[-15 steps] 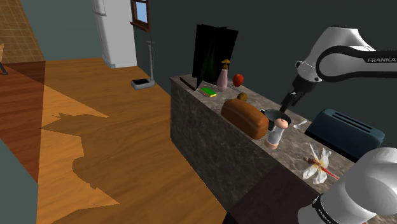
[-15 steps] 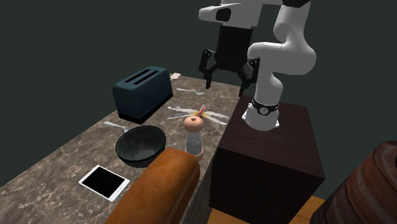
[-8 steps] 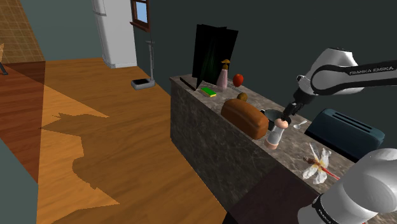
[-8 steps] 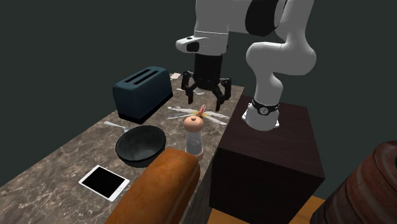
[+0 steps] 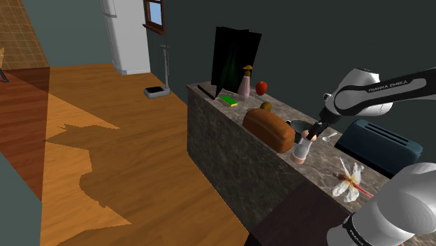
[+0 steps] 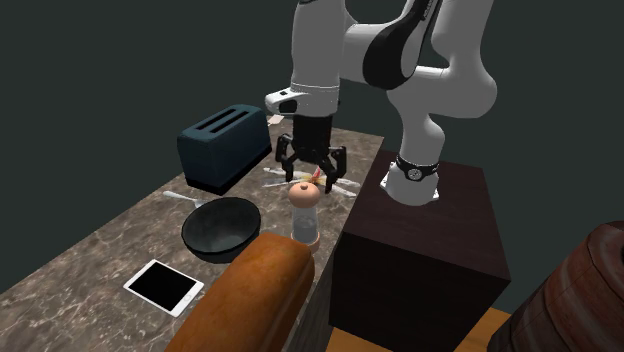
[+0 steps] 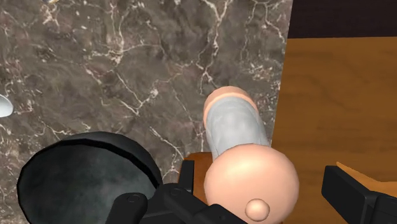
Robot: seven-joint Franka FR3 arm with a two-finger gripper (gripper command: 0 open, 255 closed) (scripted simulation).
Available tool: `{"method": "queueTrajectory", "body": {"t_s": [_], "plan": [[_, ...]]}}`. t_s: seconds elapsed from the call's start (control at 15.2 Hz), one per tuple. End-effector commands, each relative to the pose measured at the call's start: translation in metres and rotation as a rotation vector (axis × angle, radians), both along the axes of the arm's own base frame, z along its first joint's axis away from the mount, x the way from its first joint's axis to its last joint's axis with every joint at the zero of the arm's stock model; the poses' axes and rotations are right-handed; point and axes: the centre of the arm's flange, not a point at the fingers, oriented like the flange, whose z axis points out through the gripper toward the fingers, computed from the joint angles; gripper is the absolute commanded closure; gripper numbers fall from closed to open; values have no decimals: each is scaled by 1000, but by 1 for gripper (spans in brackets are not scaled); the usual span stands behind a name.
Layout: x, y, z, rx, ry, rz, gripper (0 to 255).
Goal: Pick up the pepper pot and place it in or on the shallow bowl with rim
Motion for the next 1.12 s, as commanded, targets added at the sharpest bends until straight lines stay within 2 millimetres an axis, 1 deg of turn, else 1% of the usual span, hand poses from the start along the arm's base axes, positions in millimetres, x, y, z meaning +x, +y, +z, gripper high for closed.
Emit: {"method": "queueTrajectory", "body": {"t_s": [0.0, 0.07, 0.59, 0.66, 1.06], "plan": [[2, -1, -10, -1, -1, 0, 0], [2, -1, -13, -1, -1, 0, 0], [2, -1, -13, -1, -1, 0, 0], [2, -1, -13, -1, -1, 0, 255], [2, -1, -13, -1, -1, 0, 255]]}}
